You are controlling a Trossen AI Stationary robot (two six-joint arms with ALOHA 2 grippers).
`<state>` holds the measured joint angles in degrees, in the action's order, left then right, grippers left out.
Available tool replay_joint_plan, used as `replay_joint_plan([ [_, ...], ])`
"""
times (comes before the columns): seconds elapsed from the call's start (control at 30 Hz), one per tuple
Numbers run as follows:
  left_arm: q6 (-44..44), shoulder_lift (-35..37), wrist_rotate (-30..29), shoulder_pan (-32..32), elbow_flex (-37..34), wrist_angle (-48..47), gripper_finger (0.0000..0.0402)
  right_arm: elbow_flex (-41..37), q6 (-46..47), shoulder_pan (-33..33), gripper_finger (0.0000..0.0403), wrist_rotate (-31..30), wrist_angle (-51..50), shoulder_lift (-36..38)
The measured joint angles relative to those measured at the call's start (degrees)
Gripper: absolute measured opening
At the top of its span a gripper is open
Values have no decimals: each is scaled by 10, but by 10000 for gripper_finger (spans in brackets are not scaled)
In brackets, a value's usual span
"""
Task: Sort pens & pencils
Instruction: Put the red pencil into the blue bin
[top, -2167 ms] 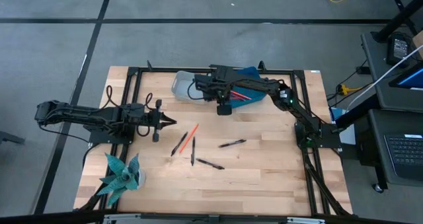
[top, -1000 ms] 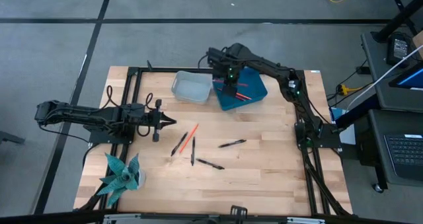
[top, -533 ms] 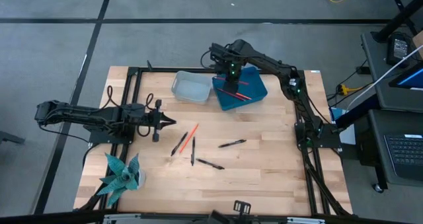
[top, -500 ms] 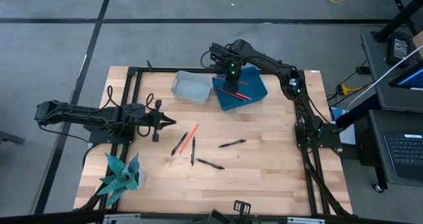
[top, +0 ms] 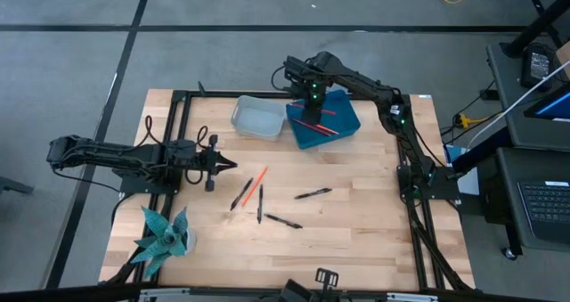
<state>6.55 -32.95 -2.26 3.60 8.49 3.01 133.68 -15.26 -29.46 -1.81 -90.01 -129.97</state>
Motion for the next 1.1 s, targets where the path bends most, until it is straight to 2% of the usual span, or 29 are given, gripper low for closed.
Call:
replay_joint_plan([
  [0.33, -1, 0, 0, 0, 0, 0, 14, -101, 0, -12, 39, 0, 4, 0],
  [0.57, -1, 0, 0, 0, 0, 4, 14, -179, -4, -32, 37, -2, 68, 0],
  [0.73, -1, 0, 0, 0, 0, 7, 14, -196, -4, -40, 23, -2, 86, 0],
  [0.9, 0, 0, 0, 0, 0, 7, 14, -196, -14, -41, 29, 0, 103, 0],
  [1.1, 0, 0, 0, 0, 0, 7, 14, -196, -31, -41, 29, 33, 132, 0],
])
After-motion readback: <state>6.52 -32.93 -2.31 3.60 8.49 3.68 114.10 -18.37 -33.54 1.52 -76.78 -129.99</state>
